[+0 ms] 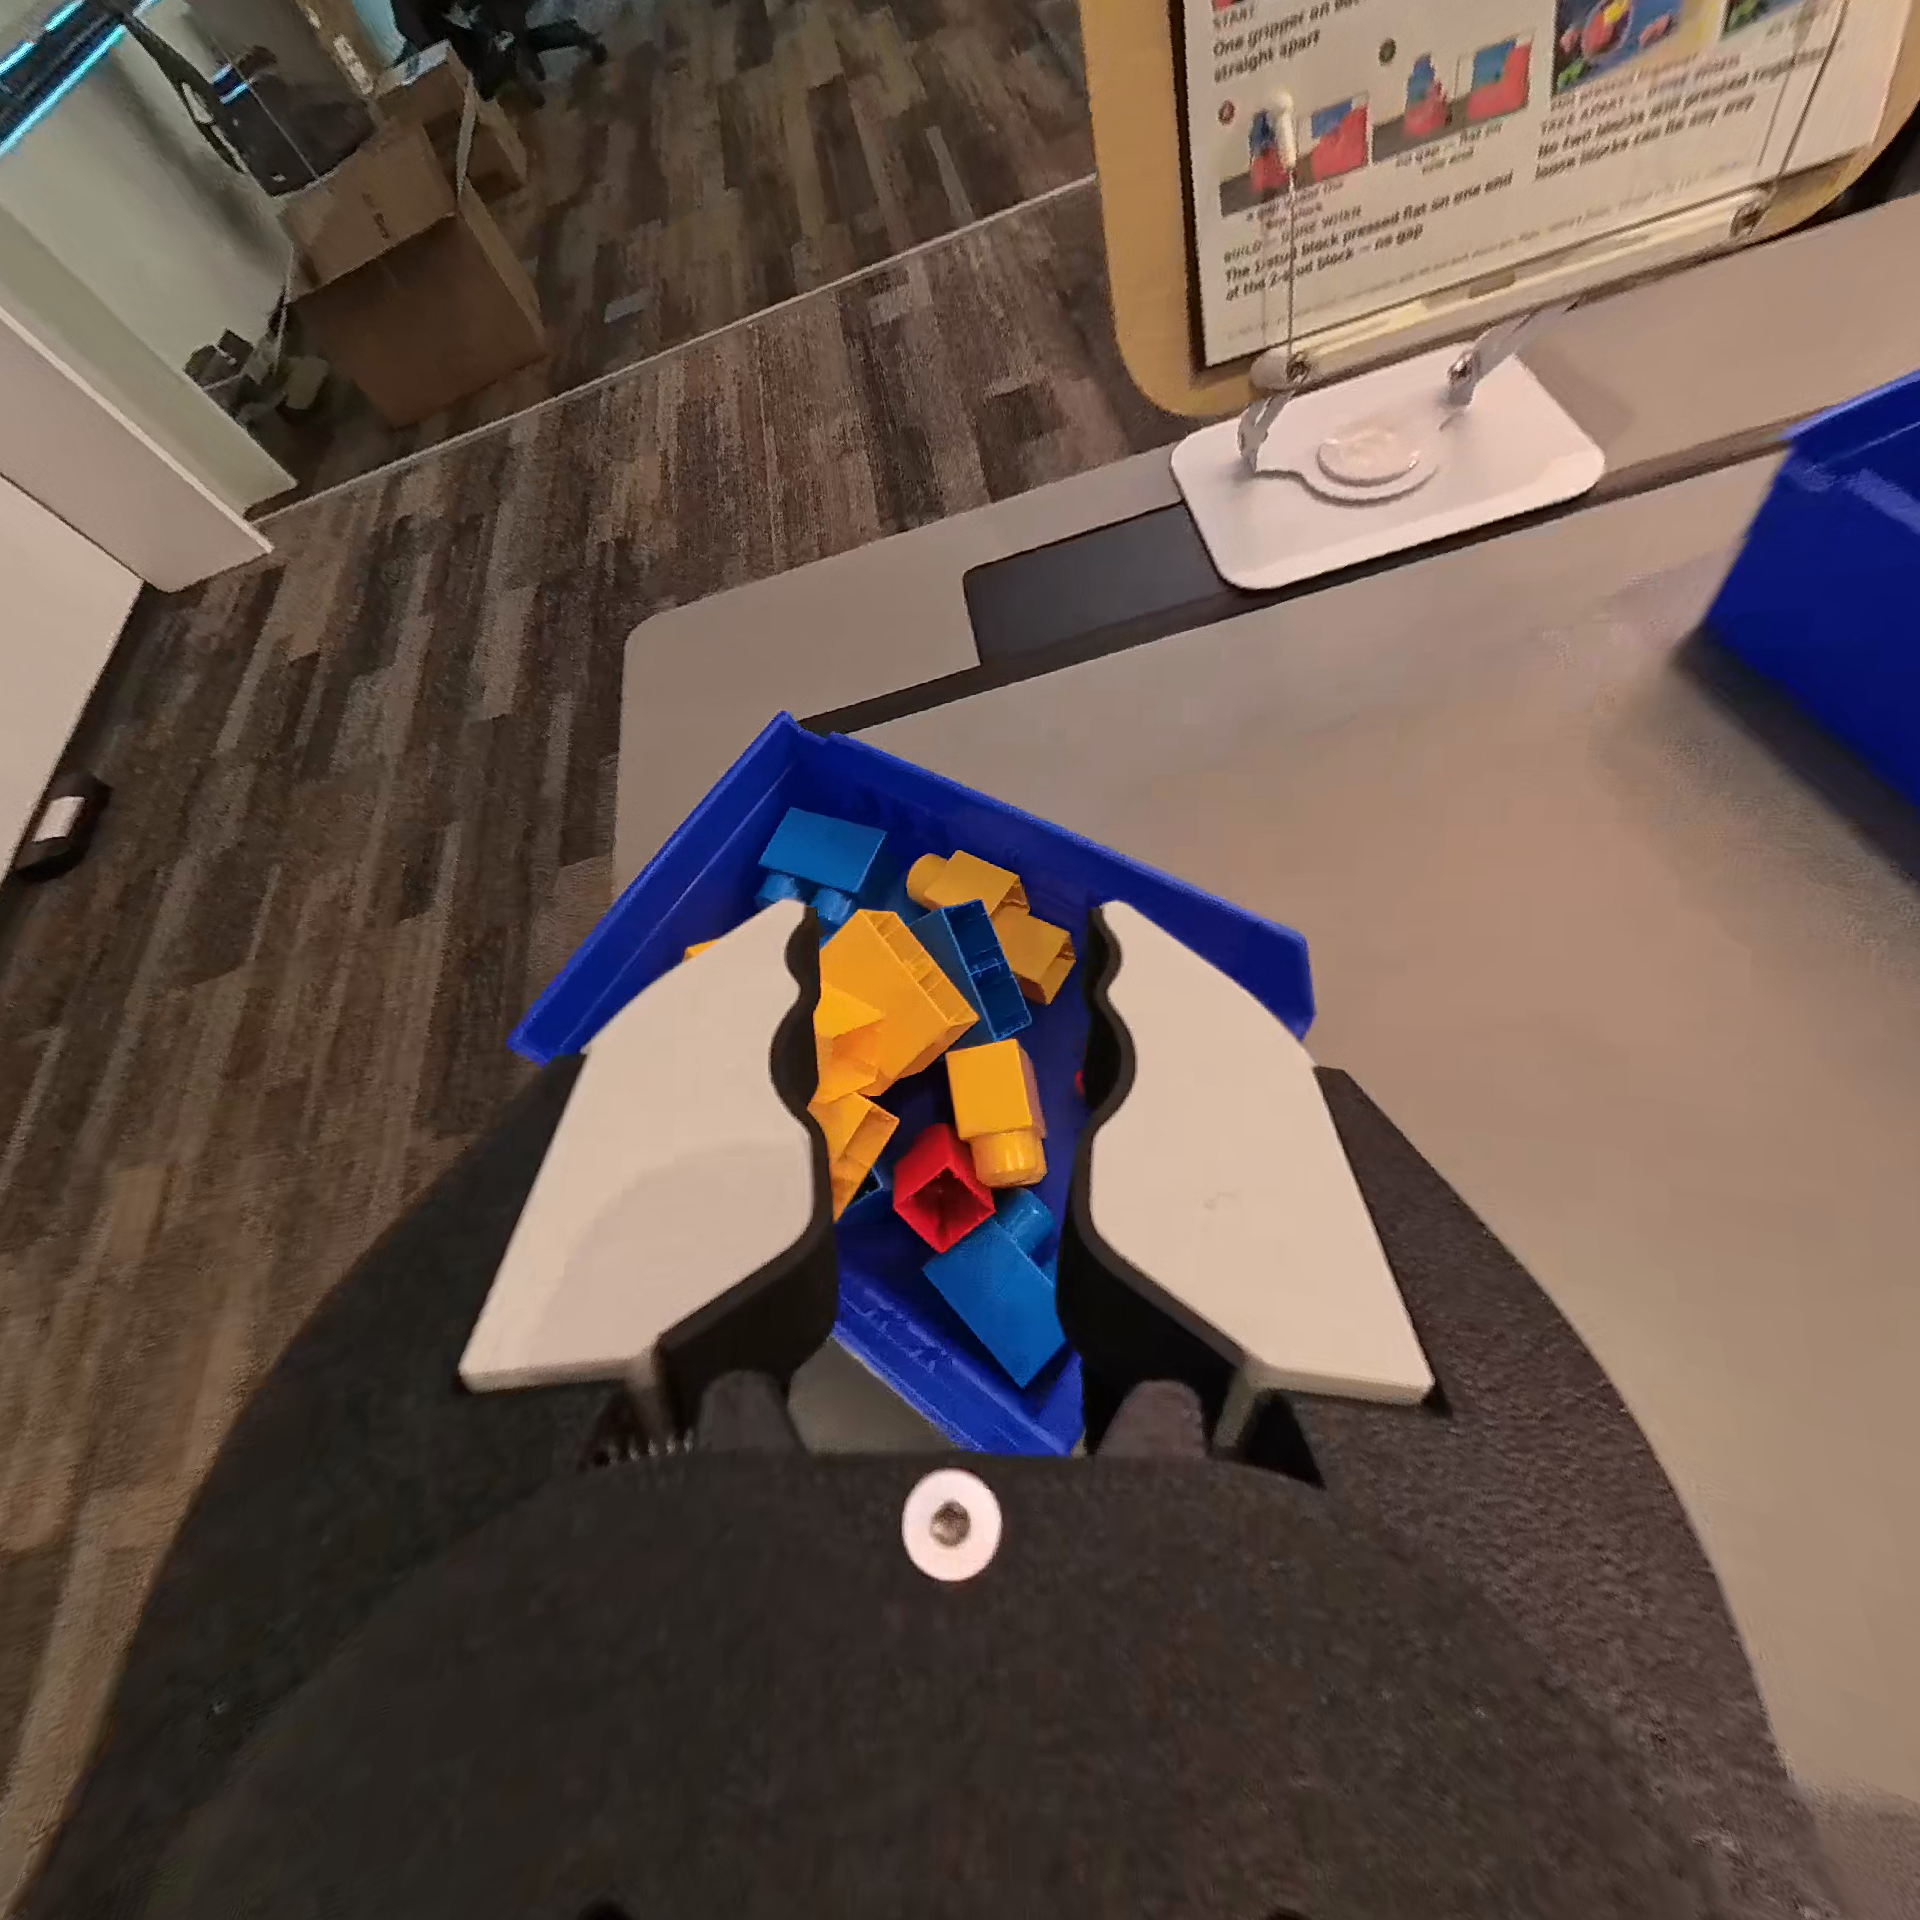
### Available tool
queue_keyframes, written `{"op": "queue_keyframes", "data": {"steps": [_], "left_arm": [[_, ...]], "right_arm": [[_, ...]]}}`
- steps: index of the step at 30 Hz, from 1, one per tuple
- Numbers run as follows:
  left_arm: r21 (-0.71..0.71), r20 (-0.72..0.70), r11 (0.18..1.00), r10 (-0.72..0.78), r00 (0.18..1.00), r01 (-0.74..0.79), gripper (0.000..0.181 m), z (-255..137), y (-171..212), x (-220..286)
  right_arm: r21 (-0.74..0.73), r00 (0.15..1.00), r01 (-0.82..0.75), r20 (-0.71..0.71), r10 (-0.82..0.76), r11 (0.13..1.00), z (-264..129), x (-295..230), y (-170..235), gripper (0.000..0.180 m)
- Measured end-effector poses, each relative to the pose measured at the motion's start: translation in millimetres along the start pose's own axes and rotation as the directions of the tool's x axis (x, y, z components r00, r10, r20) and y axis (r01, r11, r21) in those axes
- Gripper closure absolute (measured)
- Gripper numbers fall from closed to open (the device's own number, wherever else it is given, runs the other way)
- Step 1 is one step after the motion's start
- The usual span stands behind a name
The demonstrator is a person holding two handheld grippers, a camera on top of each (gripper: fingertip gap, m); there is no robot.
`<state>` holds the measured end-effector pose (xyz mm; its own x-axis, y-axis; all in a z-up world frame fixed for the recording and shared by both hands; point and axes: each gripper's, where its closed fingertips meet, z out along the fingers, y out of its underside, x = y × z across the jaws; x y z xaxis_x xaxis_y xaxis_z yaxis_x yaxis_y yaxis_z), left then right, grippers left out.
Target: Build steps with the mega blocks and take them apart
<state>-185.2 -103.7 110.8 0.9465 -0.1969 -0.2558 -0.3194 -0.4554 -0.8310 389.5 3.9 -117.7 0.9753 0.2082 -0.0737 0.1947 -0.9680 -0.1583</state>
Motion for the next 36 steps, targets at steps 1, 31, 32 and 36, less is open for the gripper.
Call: {"op": "queue_keyframes", "data": {"steps": [1, 31, 32, 36], "left_arm": [[-0.013, 0.015, 1.0, 0.006, 1.0, -0.006, 0.134, 2.8, 0.2, -0.5], [-0.507, 0.143, 0.66, -0.57, 0.809, 0.554, 0.13, 42.7, 161.5, -88.3], [-0.539, 0.13, 0.639, -0.581, 0.803, 0.549, 0.132, 47.6, 167.6, -85.3], [-0.65, 0.093, 0.572, -0.593, 0.8, 0.5, 0.135, 58.3, 185.8, -70.8]], "right_arm": [[0.002, 1.0, -0.03, -0.004, 0.03, 1.0, -2.1, 17.0, 6.1, 0.172], [0.778, 0.955, 0.087, -0.244, 0.171, 0.623, -198.6, 121.8, 1.5, 0.155], [0.801, 0.961, 0.091, -0.227, 0.16, 0.592, -207.9, 112.1, 0.8, 0.155], [0.849, 0.971, 0.118, -0.206, 0.118, 0.515, -224.8, 83.7, -1.4, 0.155]]}}
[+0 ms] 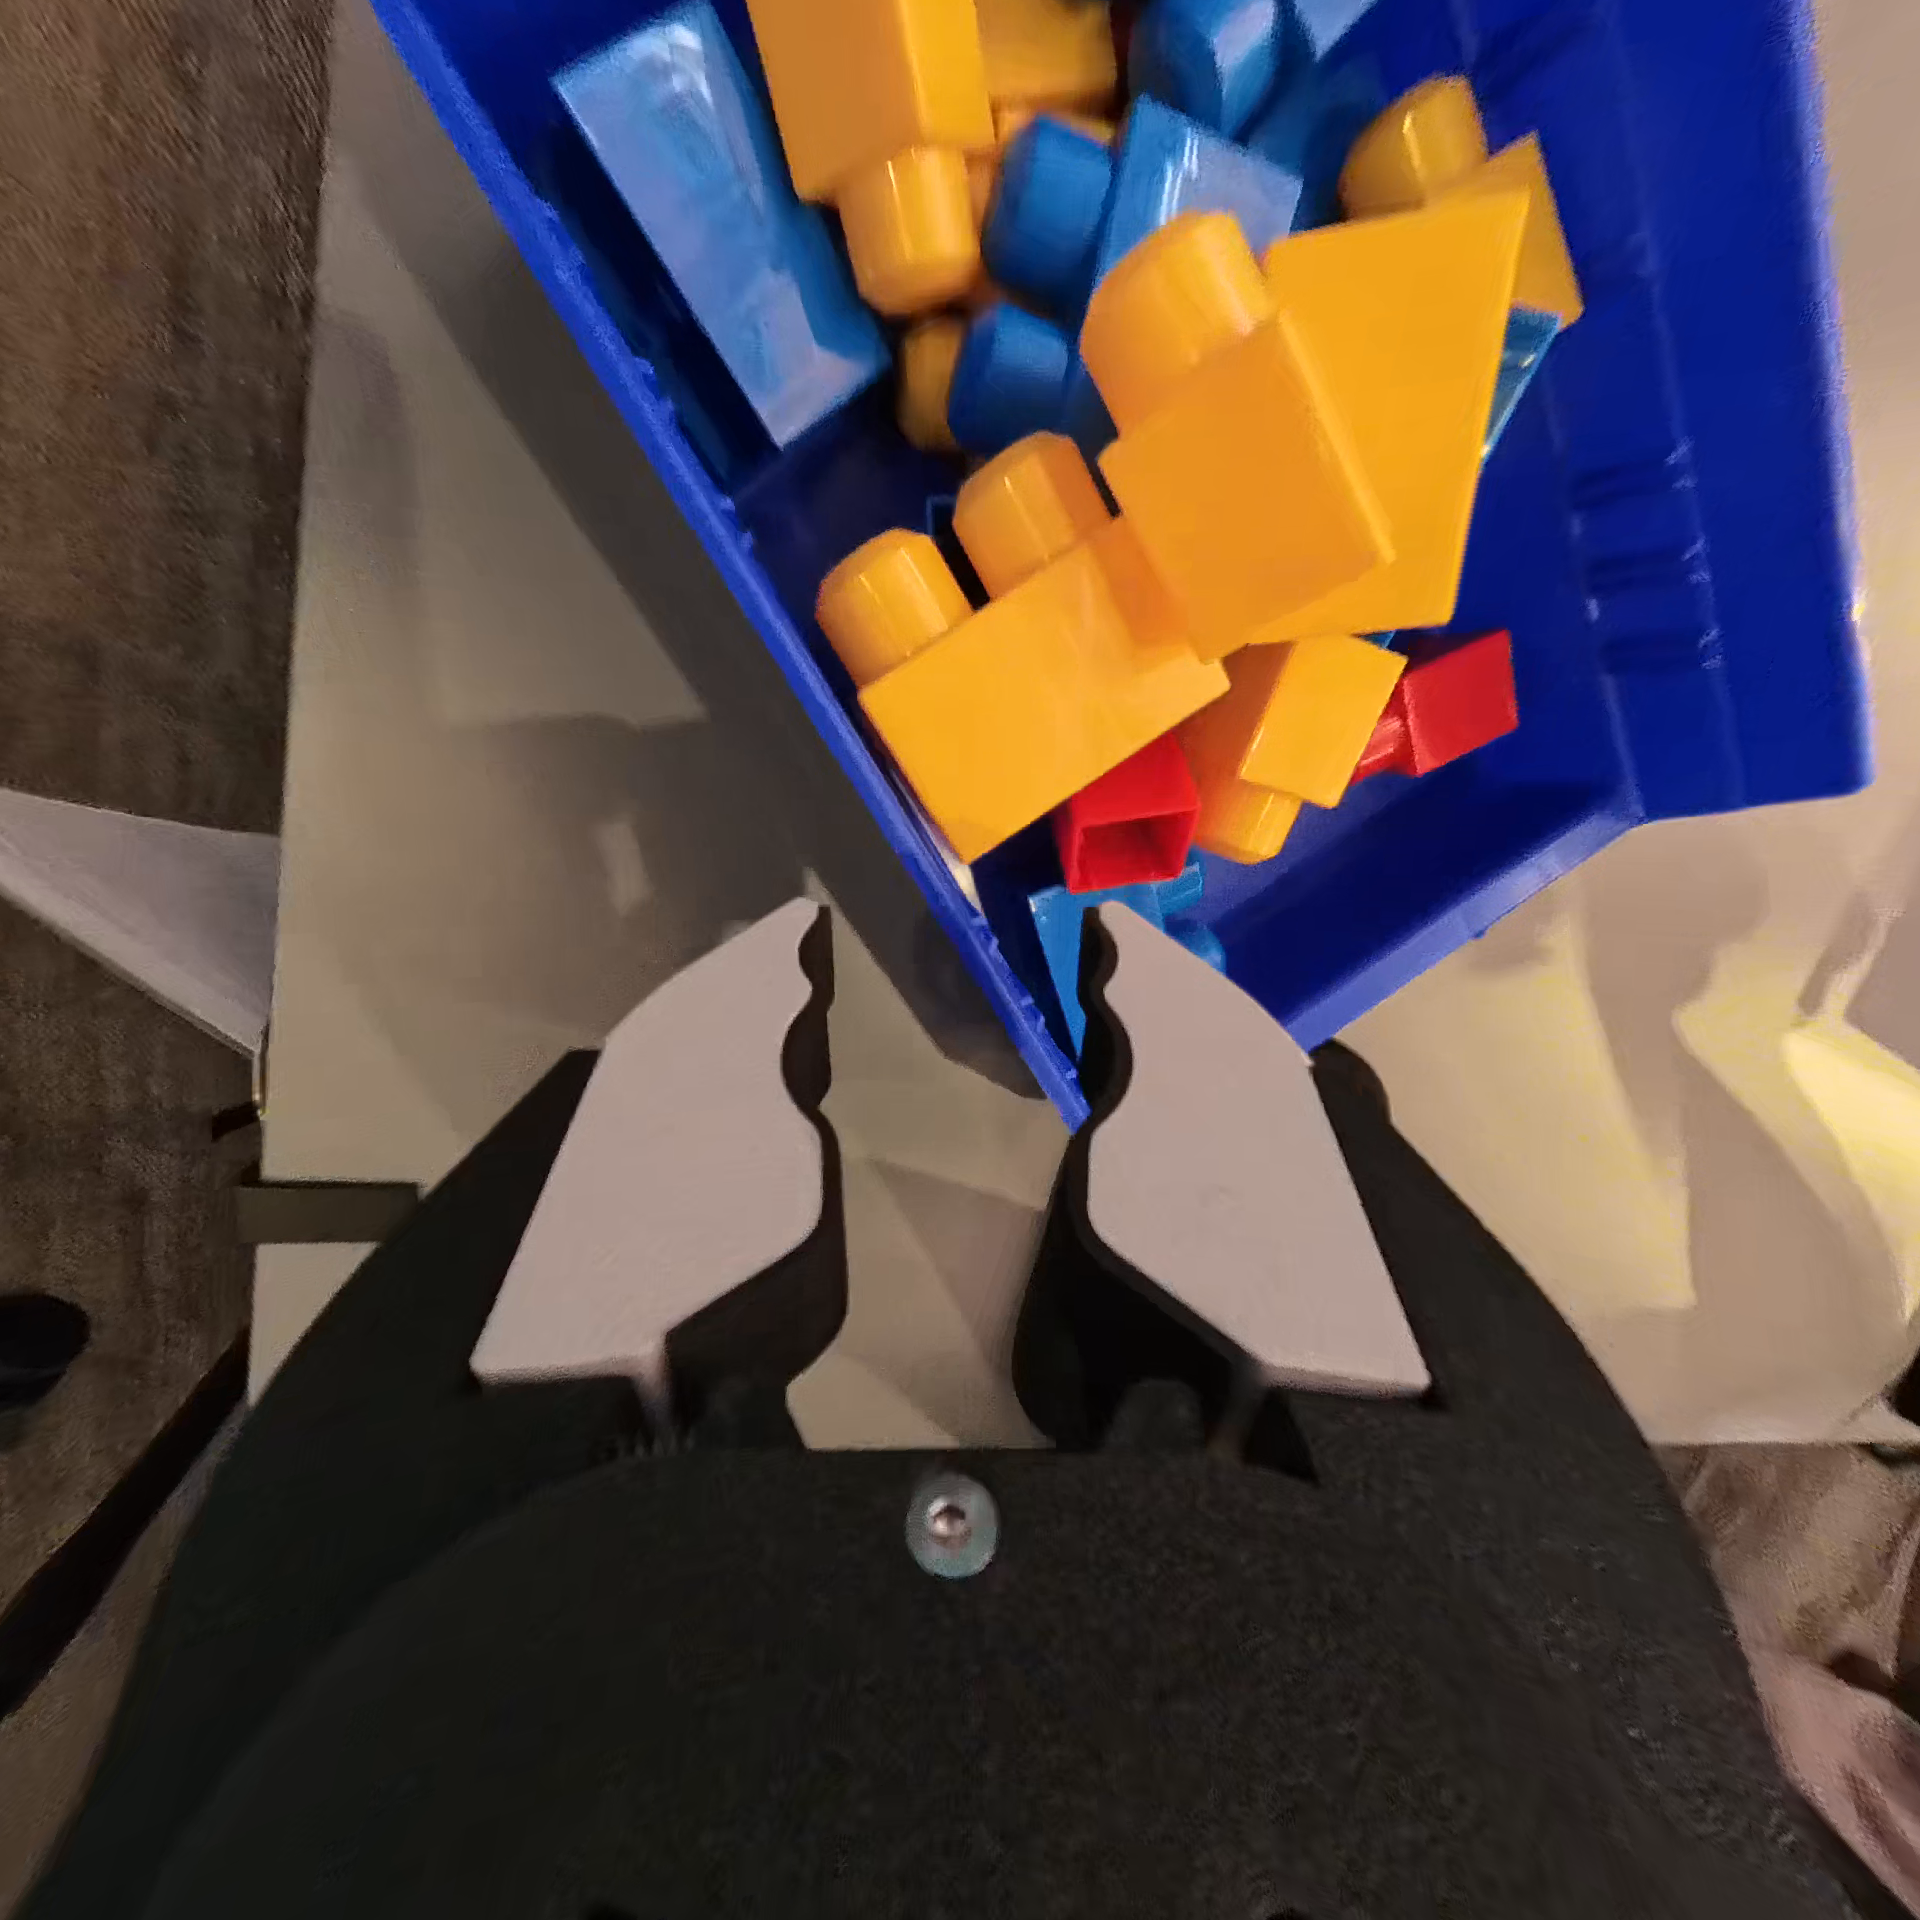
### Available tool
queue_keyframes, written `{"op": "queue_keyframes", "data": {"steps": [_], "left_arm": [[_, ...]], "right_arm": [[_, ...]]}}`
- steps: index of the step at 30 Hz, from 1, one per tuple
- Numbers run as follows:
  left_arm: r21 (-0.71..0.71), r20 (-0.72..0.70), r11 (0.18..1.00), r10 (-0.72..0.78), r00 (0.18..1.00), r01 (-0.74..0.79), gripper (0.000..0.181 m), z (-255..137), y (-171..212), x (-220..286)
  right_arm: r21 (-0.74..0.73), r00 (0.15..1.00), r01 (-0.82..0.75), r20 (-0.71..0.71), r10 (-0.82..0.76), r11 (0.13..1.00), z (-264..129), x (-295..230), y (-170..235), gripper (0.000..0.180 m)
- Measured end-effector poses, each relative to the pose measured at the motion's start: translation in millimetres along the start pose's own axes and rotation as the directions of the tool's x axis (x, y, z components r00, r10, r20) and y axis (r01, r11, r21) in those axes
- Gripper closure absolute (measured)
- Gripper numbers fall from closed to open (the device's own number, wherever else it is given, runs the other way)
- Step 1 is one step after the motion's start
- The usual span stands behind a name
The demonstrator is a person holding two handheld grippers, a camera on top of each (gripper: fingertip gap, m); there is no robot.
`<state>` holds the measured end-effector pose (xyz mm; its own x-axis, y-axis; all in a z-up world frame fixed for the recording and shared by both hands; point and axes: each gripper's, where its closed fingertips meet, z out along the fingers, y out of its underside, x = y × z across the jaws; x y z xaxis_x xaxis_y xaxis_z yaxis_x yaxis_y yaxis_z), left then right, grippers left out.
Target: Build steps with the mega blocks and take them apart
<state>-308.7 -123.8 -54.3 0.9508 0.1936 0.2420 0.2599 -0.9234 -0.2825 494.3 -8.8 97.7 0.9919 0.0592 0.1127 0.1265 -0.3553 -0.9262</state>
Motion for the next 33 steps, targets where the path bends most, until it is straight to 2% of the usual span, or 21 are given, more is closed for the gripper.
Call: {"op": "queue_keyframes", "data": {"steps": [7, 9, 12, 14, 18, 22, 26, 33], "left_arm": [[-0.235, 0.067, 0.972, 0.041, 0.997, -0.024, 0.14, 33.8, 21.5, -10.0], [-0.295, 0.039, 0.955, 0.02, 0.999, -0.007, 0.134, 42.4, 25.4, -6.5], [-0.344, -0.02, 0.939, -0.023, 1.0, 0.015, 0.152, 50.8, 26.1, 4.6], [-0.378, 0.018, 0.925, -0.01, 1.0, 0.016, 0.152, 53.7, 26.7, 2.8], [-0.405, 0.143, 0.914, 0.045, 0.989, 0.017, 0.153, 55.7, 20.0, -4.7], [-0.352, 0.226, 0.934, 0.145, 0.963, -0.058, 0.159, 66.0, -9.3, -10.2], [-0.293, 0.193, 0.939, 0.243, 0.951, -0.181, 0.163, 78.4, -34.9, 4.1], [-0.279, 0.138, 0.859, 0.478, 0.868, -0.429, 0.161, 90.2, -50.1, 27.5]], "right_arm": [[0.034, 0.994, -0.059, 0.093, 0.055, 0.998, 8.7, -18.9, 5.2, 0.155], [0.033, 0.99, -0.068, 0.129, 0.064, 0.997, 11.2, -23.2, 5.5, 0.155], [0.015, 0.992, -0.041, 0.121, 0.039, 0.999, 14.0, -22.7, 12.1, 0.155], [0.0, 0.994, -0.03, 0.102, 0.03, 1.0, 16.8, -18.7, 17.2, 0.155], [-0.009, 0.992, -0.044, 0.117, 0.045, 0.999, 20.3, -16.8, 20.8, 0.155], [-0.007, 0.991, -0.045, 0.127, 0.045, 0.999, 20.2, -18.7, 20.8, 0.155], [-0.031, 0.99, -0.026, 0.135, 0.03, 0.999, 24.1, -23.2, 25.4, 0.155], [-0.066, 0.992, 0.017, 0.126, -0.009, 0.998, 33.6, -27.3, 32.3, 0.155]]}}
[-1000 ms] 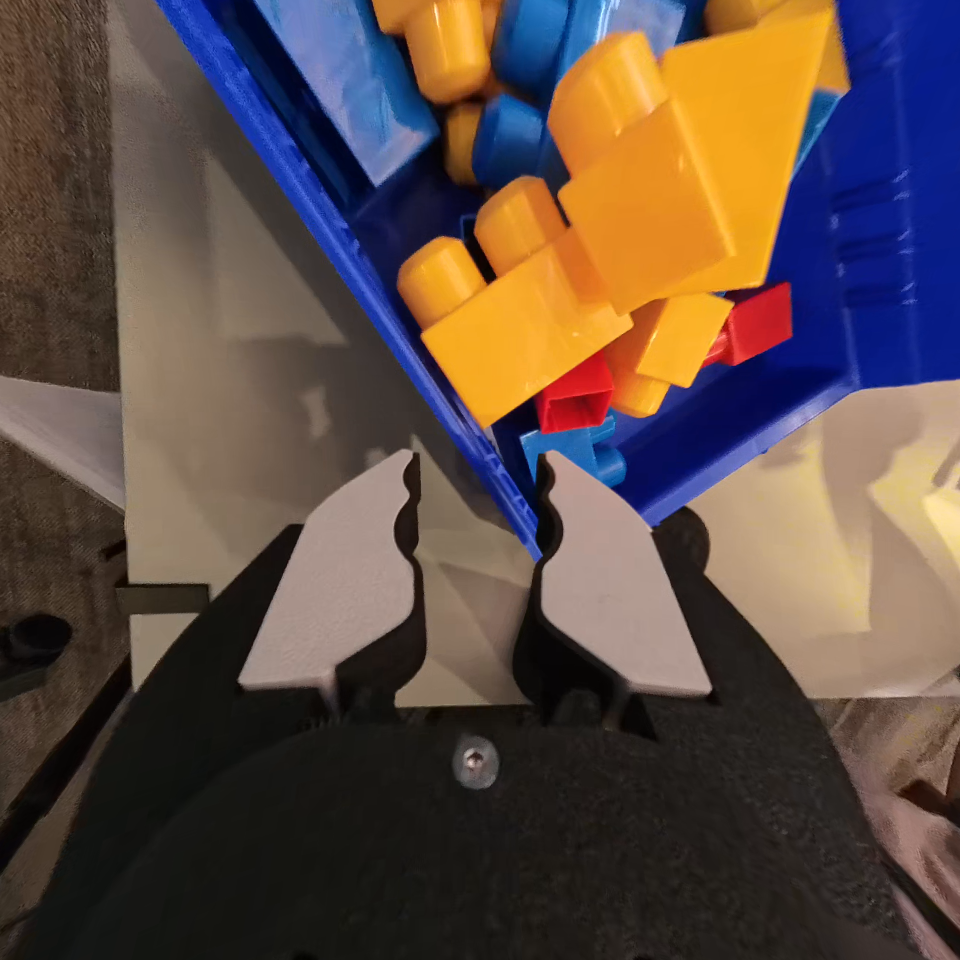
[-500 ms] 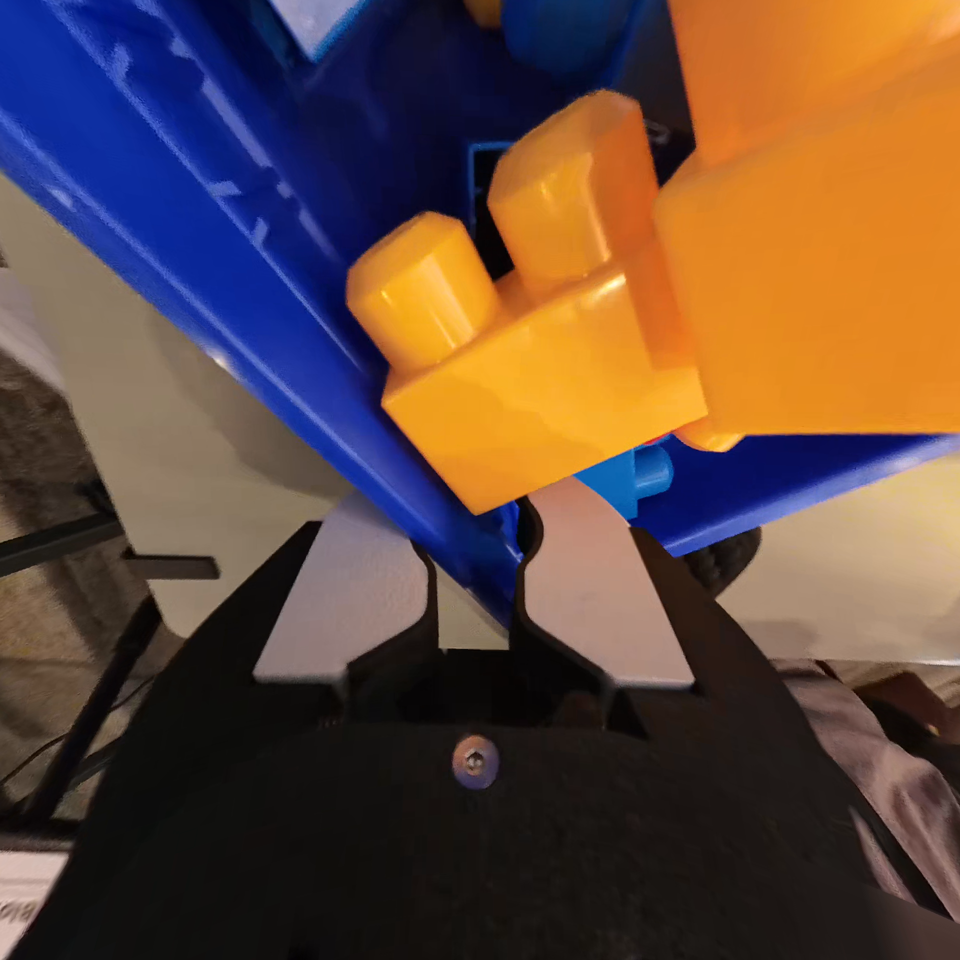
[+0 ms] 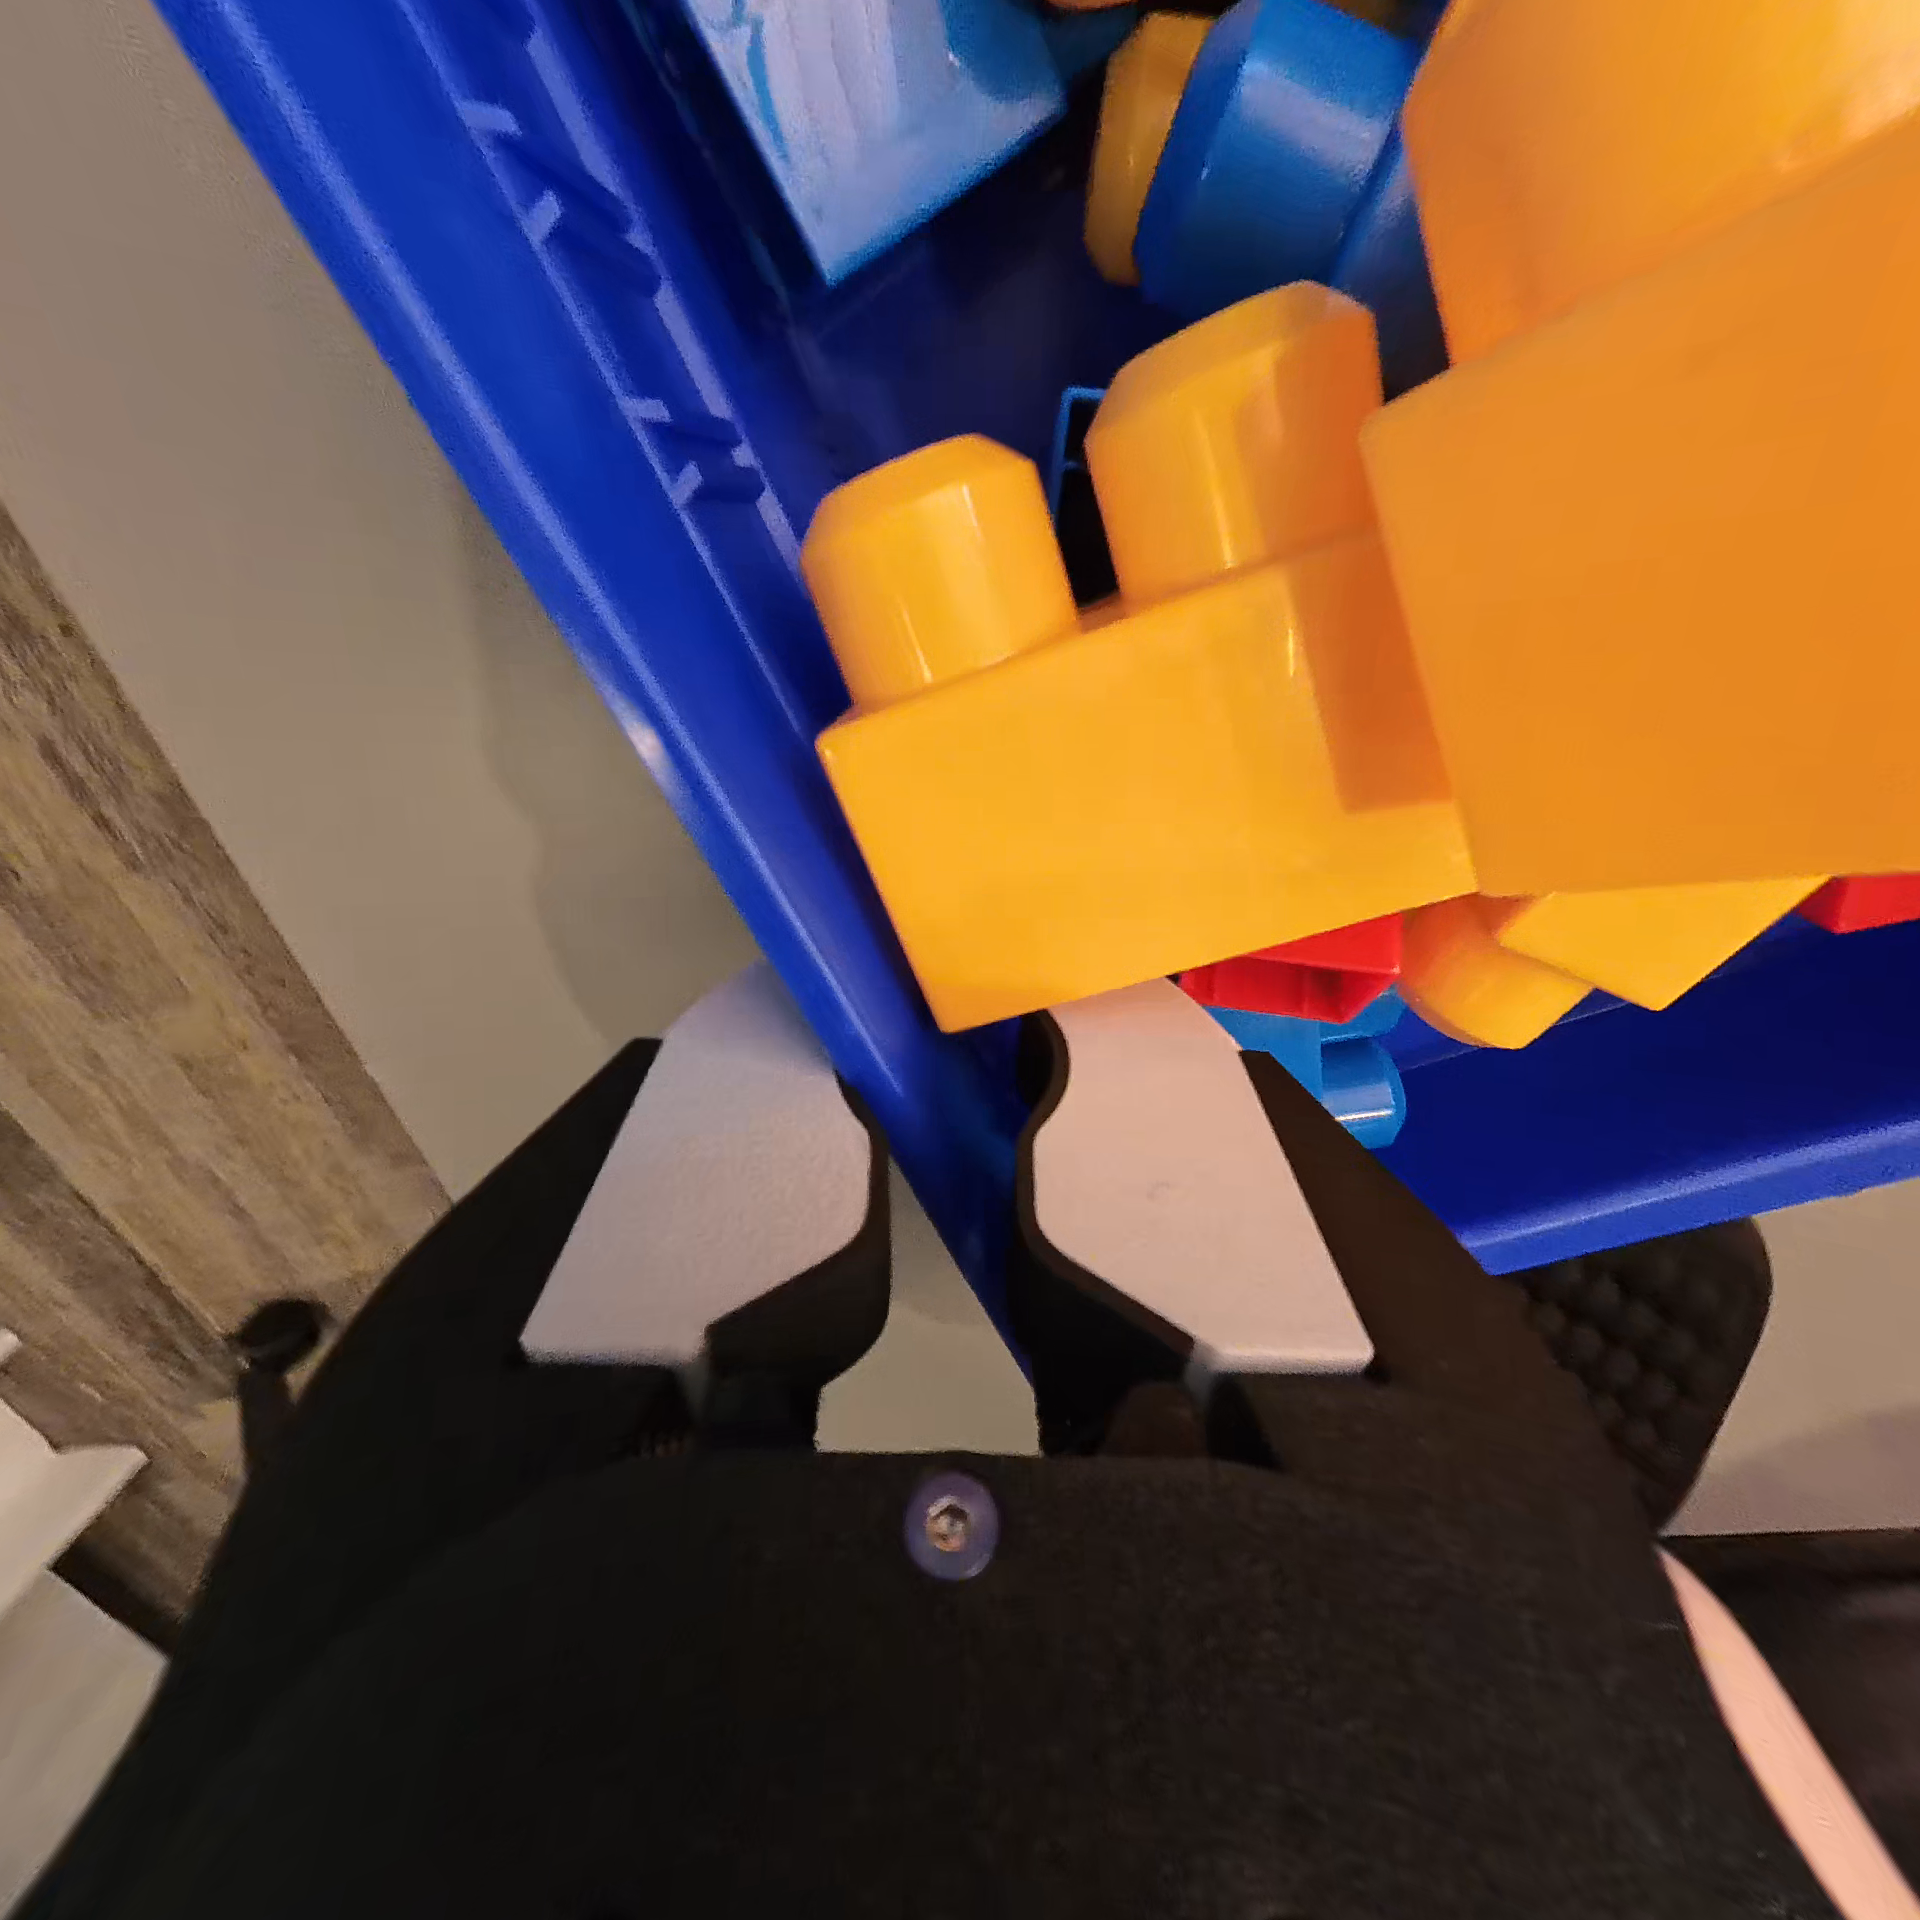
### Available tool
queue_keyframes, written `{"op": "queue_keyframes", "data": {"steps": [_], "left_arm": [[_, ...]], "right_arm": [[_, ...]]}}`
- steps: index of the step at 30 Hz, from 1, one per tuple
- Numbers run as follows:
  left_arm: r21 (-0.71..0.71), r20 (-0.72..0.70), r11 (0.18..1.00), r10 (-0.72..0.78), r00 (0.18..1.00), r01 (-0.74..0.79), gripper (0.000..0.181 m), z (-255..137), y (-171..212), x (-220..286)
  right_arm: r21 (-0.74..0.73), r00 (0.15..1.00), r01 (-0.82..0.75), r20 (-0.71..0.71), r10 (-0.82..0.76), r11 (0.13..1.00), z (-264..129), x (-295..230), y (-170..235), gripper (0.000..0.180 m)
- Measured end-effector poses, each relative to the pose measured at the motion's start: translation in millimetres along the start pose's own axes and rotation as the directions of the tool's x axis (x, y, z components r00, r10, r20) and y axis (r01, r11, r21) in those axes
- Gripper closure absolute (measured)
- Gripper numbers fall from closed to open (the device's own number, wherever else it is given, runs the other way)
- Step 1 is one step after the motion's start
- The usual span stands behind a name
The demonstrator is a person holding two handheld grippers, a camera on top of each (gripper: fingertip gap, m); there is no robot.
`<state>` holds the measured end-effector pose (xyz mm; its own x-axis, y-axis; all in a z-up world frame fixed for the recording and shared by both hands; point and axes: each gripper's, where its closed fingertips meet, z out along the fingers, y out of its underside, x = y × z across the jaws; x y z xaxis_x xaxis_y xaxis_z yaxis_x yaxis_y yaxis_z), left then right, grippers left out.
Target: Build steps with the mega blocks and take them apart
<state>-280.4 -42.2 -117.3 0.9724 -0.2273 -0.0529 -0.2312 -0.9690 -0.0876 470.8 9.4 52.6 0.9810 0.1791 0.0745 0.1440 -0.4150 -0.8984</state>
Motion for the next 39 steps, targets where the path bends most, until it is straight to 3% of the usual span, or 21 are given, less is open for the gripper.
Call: {"op": "queue_keyframes", "data": {"steps": [3, 17, 23, 26, 31, 35, 39], "left_arm": [[0.029, -0.01, 0.997, 0.065, 0.998, -0.065, 0.16, 0.3, -5.3, 2.8], [0.133, -0.023, 0.985, 0.114, 0.993, -0.11, 0.162, 1.8, -21.0, -2.3], [0.33, 0.019, 0.94, 0.086, 0.996, -0.087, 0.16, -41.5, -27.9, -8.0], [0.518, 0.08, 0.849, 0.075, 0.994, -0.106, 0.158, -88.6, -38.9, -7.0], [0.802, 0.094, 0.581, 0.112, 0.989, -0.142, 0.154, -166.9, -54.6, 17.6], [0.908, 0.082, 0.397, 0.14, 0.987, -0.132, 0.146, -204.2, -55.7, 30.9], [0.943, 0.073, 0.309, 0.172, 0.982, -0.124, 0.14, -217.9, -55.5, 39.9]], "right_arm": [[-0.013, 1.0, -0.001, 0.009, 0.002, 1.0, 3.2, -1.3, 2.9, 0.155], [-0.06, 1.0, 0.012, 0.023, -0.011, 0.998, 16.0, -3.2, 14.2, 0.155], [-0.059, 1.0, 0.004, 0.017, -0.003, 0.998, 17.1, -0.3, 15.5, 0.155], [-0.048, 1.0, 0.005, 0.011, -0.004, 0.999, 16.9, 0.7, 13.9, 0.155], [0.09, 0.998, 0.05, -0.037, -0.047, 0.995, 5.6, 4.3, -8.4, 0.155], [0.332, 0.995, 0.089, -0.074, -0.068, 0.939, -23.3, 4.3, -43.2, 0.151], [0.566, 0.997, 0.081, -0.039, -0.072, 0.821, -61.5, -2.8, -67.9, 0.141]]}}
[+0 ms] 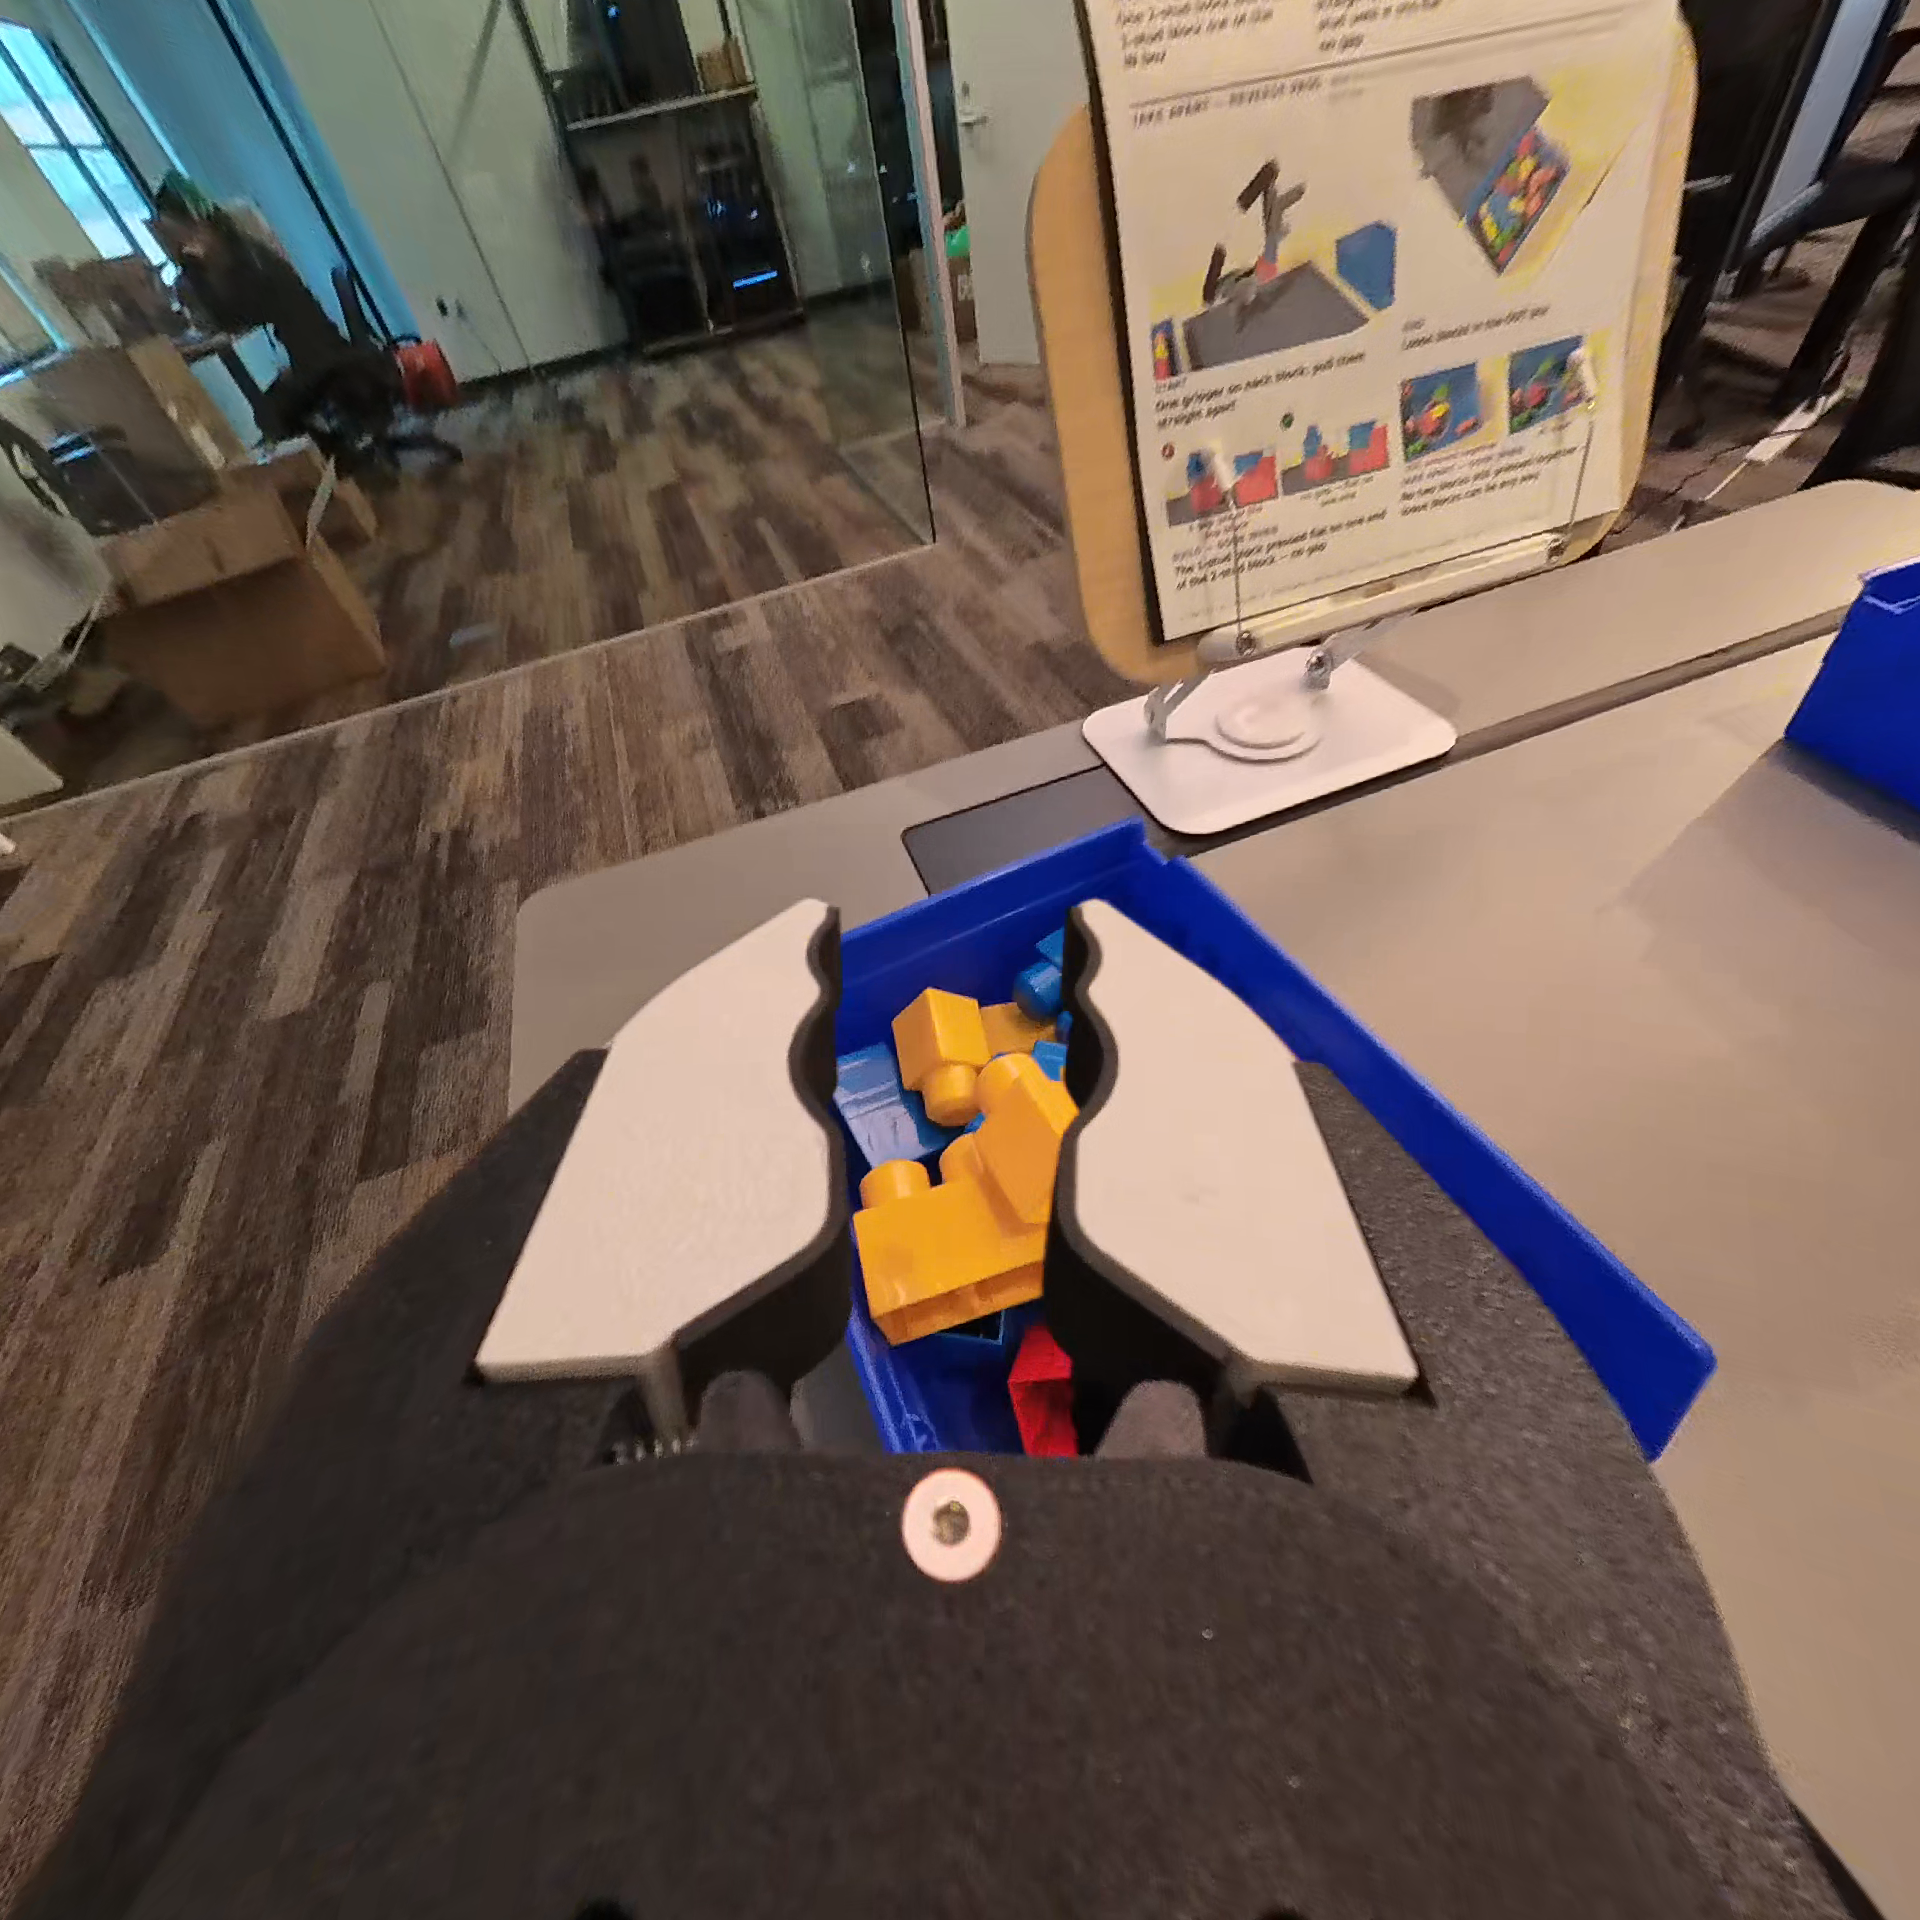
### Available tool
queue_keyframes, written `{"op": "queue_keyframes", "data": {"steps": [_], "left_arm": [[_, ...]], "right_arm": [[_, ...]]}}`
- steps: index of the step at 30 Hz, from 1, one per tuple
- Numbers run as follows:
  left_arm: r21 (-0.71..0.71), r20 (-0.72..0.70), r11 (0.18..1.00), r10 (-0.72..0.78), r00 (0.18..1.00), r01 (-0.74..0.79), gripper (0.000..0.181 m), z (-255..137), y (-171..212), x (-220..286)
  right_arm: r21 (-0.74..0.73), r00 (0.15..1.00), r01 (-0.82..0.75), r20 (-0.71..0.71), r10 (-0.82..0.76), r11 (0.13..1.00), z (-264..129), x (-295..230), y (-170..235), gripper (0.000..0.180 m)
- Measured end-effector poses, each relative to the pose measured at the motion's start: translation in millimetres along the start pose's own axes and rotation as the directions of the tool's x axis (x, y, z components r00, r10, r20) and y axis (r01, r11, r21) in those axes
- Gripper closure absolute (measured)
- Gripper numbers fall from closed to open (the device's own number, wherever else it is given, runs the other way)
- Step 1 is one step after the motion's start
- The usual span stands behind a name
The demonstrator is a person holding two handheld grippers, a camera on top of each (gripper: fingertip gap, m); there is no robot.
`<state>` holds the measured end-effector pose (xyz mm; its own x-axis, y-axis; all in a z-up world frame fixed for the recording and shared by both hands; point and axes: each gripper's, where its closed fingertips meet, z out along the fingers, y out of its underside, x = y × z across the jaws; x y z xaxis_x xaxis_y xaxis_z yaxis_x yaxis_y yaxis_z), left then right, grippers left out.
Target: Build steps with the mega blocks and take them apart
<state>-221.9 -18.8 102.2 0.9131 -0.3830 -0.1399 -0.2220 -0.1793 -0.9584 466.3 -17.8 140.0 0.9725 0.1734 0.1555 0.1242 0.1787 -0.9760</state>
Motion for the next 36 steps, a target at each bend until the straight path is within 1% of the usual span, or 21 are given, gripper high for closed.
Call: {"op": "queue_keyframes", "data": {"steps": [1, 3, 7, 9, 13, 14, 16, 18, 19, 20, 22, 24, 26, 28, 31, 36], "left_arm": [[0.008, -0.006, 1.0, 0.001, 1.0, -0.001, 0.137, 0.8, -1.3, 1.6], [0.04, -0.024, 0.999, -0.014, 1.0, 0.015, 0.123, 3.1, -6.1, 4.7], [0.176, -0.084, 0.984, -0.027, 0.996, 0.041, 0.116, 0.6, -26.3, 14.5], [0.243, -0.096, 0.97, 0.008, 0.995, 0.015, 0.108, -3.7, -32.2, 18.8], [0.283, -0.059, 0.952, 0.142, 0.988, -0.12, 0.116, -8.2, -22.6, 25.0], [0.261, -0.073, 0.951, 0.19, 0.979, -0.165, 0.119, -7.0, -15.1, 29.4], [0.185, -0.111, 0.952, 0.268, 0.957, -0.245, 0.116, -0.3, 6.2, 36.0], [0.108, -0.151, 0.941, 0.334, 0.93, -0.321, 0.118, 10.5, 29.4, 39.6], [0.09, -0.156, 0.933, 0.359, 0.92, -0.348, 0.117, 17.2, 37.4, 40.1], [0.077, -0.157, 0.928, 0.373, 0.914, -0.365, 0.12, 23.8, 43.6, 39.9], [0.042, -0.216, 0.934, 0.356, 0.909, -0.356, 0.122, 33.9, 56.0, 46.3], [-0.074, -0.302, 0.933, 0.315, 0.9, -0.352, 0.122, 40.2, 79.0, 52.1], [-0.185, -0.331, 0.898, 0.325, 0.886, -0.399, 0.117, 46.5, 103.5, 48.6], [-0.249, -0.365, 0.872, 0.319, 0.875, -0.422, 0.119, 52.1, 120.2, 46.5], [-0.271, -0.396, 0.863, 0.303, 0.867, -0.426, 0.119, 59.8, 125.9, 42.9], [-0.279, -0.451, 0.858, 0.279, 0.848, -0.431, 0.114, 63.9, 126.2, 34.1]], "right_arm": [[0.053, 1.0, -0.007, 0.016, 0.007, 0.999, -4.4, -1.1, -7.5, 0.14], [0.112, 0.999, -0.027, 0.041, 0.023, 0.993, -10.7, -1.2, -16.3, 0.138], [0.108, 0.995, -0.07, 0.077, 0.062, 0.992, -13.1, -0.4, -16.1, 0.135], [0.106, 0.994, -0.077, 0.08, 0.068, 0.991, -12.6, 0.1, -15.0, 0.134], [0.099, 0.996, -0.056, 0.069, 0.049, 0.994, -11.5, 0.7, -12.7, 0.135], [0.094, 0.996, -0.054, 0.07, 0.047, 0.994, -11.1, 0.5, -11.7, 0.135], [0.087, 0.995, -0.059, 0.083, 0.052, 0.994, -10.1, -1.4, -9.9, 0.135], [0.071, 0.993, -0.07, 0.099, 0.063, 0.995, -8.6, -3.8, -6.9, 0.135], [0.059, 0.992, -0.074, 0.107, 0.067, 0.996, -7.6, -5.1, -4.9, 0.135], [0.047, 0.991, -0.076, 0.114, 0.07, 0.996, -6.6, -6.4, -2.6, 0.135], [0.025, 0.99, -0.075, 0.122, 0.071, 0.997, -4.8, -8.2, 1.7, 0.135], [0.005, 0.989, -0.069, 0.129, 0.067, 0.998, -3.1, -10.3, 5.8, 0.135], [-0.017, 0.988, -0.062, 0.139, 0.064, 0.998, -1.2, -12.7, 10.1, 0.135], [-0.036, 0.987, -0.056, 0.152, 0.061, 0.998, 1.0, -16.2, 14.1, 0.135], [-0.059, 0.984, -0.041, 0.171, 0.051, 0.997, 4.4, -22.7, 19.4, 0.135], [-0.11, 0.976, -0.004, 0.216, 0.028, 0.994, 11.8, -37.4, 31.3, 0.135]]}}
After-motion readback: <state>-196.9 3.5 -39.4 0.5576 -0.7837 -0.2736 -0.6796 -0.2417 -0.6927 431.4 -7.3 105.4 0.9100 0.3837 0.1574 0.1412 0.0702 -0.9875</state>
